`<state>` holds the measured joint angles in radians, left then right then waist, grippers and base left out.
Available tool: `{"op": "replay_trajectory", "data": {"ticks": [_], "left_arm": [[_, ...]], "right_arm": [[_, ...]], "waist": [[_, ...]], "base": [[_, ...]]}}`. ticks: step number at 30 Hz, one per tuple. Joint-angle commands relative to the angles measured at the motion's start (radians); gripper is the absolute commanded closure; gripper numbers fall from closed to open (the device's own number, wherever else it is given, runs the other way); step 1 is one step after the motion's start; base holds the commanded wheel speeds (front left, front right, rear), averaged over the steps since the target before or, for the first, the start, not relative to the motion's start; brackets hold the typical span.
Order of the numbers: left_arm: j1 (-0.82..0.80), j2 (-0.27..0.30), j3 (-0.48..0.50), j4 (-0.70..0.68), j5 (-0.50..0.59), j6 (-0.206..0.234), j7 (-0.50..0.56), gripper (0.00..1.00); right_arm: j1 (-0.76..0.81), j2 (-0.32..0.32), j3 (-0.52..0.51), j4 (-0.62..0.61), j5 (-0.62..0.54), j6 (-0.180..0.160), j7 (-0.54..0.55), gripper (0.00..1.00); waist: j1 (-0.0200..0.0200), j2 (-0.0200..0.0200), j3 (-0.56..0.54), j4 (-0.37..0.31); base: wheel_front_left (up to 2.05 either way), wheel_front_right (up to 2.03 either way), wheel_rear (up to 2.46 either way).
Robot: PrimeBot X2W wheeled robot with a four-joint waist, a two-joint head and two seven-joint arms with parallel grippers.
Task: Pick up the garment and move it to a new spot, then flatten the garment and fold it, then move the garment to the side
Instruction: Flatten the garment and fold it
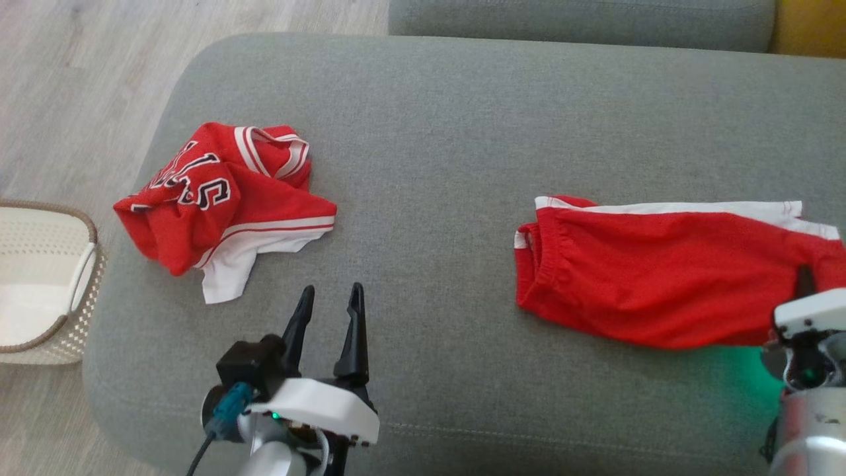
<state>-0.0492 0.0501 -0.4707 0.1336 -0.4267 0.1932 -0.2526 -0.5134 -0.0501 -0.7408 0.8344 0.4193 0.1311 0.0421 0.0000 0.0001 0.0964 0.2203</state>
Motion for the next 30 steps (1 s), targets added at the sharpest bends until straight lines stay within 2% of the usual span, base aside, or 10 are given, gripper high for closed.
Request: {"op": "replay_trajectory", "data": {"ticks": [1, 6, 10, 11, 16, 22, 26, 30], "left_arm": [[-0.014, 0.000, 0.033, -0.028, 0.000, -0.006, -0.009, 0.00], [-0.014, 0.000, 0.030, -0.025, 0.001, -0.012, -0.009, 0.00], [-0.010, 0.000, 0.035, -0.019, 0.005, -0.016, -0.009, 0.00], [-0.010, 0.000, 0.035, -0.019, 0.005, -0.016, -0.009, 0.00], [0.002, 0.000, 0.049, -0.016, 0.010, -0.020, -0.009, 0.00], [0.017, 0.000, 0.062, -0.005, 0.013, -0.027, -0.009, 0.00], [0.025, 0.000, 0.065, -0.005, 0.011, -0.030, -0.009, 0.00], [0.028, 0.000, 0.063, -0.008, 0.008, -0.030, -0.009, 0.00]], "right_arm": [[-0.017, 0.000, 0.023, -0.015, -0.017, 0.000, -0.018, 1.00], [-0.048, 0.000, 0.047, 0.018, -0.020, 0.000, -0.049, 1.00], [-0.062, 0.000, 0.187, 0.017, 0.059, 0.000, -0.078, 1.00], [-0.062, 0.000, 0.187, 0.017, 0.059, 0.000, -0.078, 1.00], [-0.011, 0.000, 0.424, -0.042, 0.241, 0.000, -0.095, 1.00], [0.110, 0.000, 0.719, -0.182, 0.448, 0.000, -0.118, 1.00], [0.167, 0.000, 0.831, -0.240, 0.506, 0.000, -0.136, 1.00], [0.185, 0.000, 0.879, -0.249, 0.506, 0.000, -0.151, 1.00]], "waist": [[0.0000, -0.0001, -0.004, -0.002], [0.0000, -0.0001, -0.010, 0.004], [0.0000, -0.0001, -0.027, 0.018], [0.0000, -0.0001, -0.027, 0.018], [0.0000, -0.0001, -0.051, 0.031], [0.0000, -0.0001, -0.078, 0.045], [0.0000, -0.0001, -0.084, 0.059], [0.0000, -0.0001, -0.079, 0.078]], "base": [[0.00, 0.00, 0.00], [0.00, 0.00, 0.00], [0.00, 0.00, 0.00], [0.00, 0.00, 0.00], [0.00, 0.00, 0.00], [0.00, 0.00, 0.00], [0.00, 0.00, 0.00], [0.00, 0.00, 0.00]]}}
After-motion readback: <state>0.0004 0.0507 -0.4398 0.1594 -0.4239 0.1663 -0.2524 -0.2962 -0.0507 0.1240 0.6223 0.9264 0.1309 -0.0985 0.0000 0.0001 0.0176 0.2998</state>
